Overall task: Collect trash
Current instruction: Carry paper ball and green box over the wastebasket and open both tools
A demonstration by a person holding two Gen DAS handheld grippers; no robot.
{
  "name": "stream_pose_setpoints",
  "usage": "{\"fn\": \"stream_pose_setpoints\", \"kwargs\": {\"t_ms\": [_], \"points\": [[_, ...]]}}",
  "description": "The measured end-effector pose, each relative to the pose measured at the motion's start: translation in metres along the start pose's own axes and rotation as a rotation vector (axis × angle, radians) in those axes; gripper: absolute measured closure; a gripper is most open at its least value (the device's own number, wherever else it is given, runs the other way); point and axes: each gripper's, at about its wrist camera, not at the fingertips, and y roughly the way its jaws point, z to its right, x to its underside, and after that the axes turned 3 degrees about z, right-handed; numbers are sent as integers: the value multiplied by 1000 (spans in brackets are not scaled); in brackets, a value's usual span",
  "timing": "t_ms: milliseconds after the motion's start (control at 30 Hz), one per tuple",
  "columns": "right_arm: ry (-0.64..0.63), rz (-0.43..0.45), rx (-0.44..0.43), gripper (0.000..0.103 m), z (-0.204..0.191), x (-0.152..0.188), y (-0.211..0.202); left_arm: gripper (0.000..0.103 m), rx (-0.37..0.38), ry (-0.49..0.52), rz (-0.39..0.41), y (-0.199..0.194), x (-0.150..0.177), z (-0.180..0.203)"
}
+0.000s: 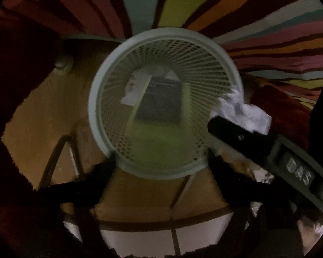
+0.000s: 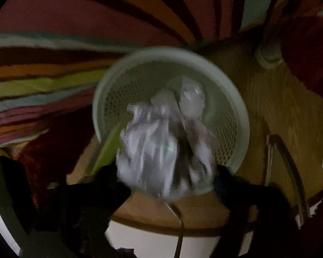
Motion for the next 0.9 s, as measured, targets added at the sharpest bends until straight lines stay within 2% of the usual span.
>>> {"fn": "stream_pose_setpoints", "kwargs": {"t_ms": [267, 533, 900], "points": [[120, 42, -5, 8, 21, -3, -3, 14, 39, -47, 10, -1, -2, -9], [126, 39, -12, 8, 25, -4, -1, 14, 34, -44, 12, -1, -1, -5], [136, 68, -49, 8, 25, 3, -15, 14, 39, -52, 57, -13, 4, -9]]}}
